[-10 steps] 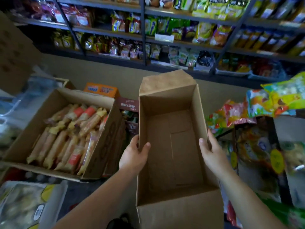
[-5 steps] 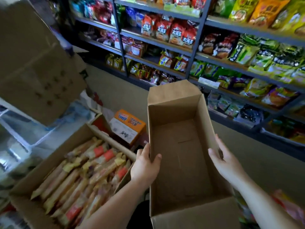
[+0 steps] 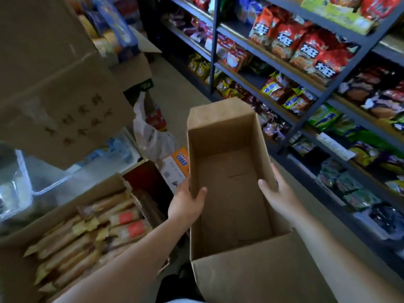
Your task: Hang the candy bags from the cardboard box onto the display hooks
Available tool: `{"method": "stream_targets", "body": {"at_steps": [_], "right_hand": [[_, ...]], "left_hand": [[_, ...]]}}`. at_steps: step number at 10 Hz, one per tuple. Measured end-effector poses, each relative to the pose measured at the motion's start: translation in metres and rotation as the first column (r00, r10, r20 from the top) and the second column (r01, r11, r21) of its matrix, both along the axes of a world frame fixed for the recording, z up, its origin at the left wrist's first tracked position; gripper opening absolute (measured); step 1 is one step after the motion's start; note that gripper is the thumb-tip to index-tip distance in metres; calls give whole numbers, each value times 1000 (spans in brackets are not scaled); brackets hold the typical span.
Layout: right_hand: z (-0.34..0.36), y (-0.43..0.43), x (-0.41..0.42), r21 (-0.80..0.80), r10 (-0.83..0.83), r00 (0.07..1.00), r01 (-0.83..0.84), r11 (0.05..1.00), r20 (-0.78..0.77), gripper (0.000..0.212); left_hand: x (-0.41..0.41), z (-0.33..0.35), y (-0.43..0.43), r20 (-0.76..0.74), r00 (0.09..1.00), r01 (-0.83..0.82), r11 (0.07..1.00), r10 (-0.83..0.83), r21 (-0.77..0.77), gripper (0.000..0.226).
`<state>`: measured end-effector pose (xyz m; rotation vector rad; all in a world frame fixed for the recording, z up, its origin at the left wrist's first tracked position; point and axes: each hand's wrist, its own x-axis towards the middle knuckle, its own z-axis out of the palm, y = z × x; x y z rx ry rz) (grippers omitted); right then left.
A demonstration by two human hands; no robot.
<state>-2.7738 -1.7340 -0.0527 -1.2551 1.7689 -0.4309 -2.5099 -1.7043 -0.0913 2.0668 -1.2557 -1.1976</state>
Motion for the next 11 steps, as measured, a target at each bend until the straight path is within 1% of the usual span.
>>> {"method": "stream_targets", "body": {"at_steps": [1, 2, 3, 4, 5, 6, 7, 8, 9, 10, 11], "right_hand": [[-23, -72, 2, 6, 87, 995, -88, 996, 47, 73], [-47, -139, 10, 39, 169, 980, -174, 984, 103, 69], [-69, -190, 32, 85, 234, 954, -253, 964, 189, 70], [-93, -225, 62, 137, 268, 929, -309, 941, 254, 70], [-125, -249, 87, 186, 282, 919, -339, 922, 275, 72], [-156, -264, 110, 216, 295, 921, -352, 911, 256, 72], [-191, -273, 128, 220, 330, 910, -386, 896, 252, 73], [-224, -280, 138, 199, 384, 885, -440, 876, 264, 80], [-242, -291, 148, 178, 382, 880, -440, 880, 283, 80], [-248, -298, 147, 209, 431, 859, -492, 845, 277, 84], [-248, -303, 134, 139, 489, 860, -507, 851, 145, 82]], "left_hand": [[-3, -18, -39, -21, 989, -144, 989, 145, 33, 52], [-6, -31, -75, -64, 958, -275, 960, 278, 55, 52], [2, -49, -104, -88, 905, -403, 904, 417, 140, 61], [21, -76, -124, -111, 833, -518, 834, 543, 189, 63], [40, -105, -132, -140, 777, -575, 782, 614, 242, 64], [51, -130, -137, -182, 746, -585, 761, 641, 281, 65], [61, -158, -141, -166, 738, -602, 749, 654, 276, 71], [68, -182, -145, -175, 723, -612, 737, 669, 288, 82], [75, -199, -151, -145, 748, -604, 755, 647, 256, 87], [88, -206, -147, -43, 823, -545, 809, 566, 221, 80], [88, -196, -141, 107, 860, -510, 841, 498, 180, 75]]}}
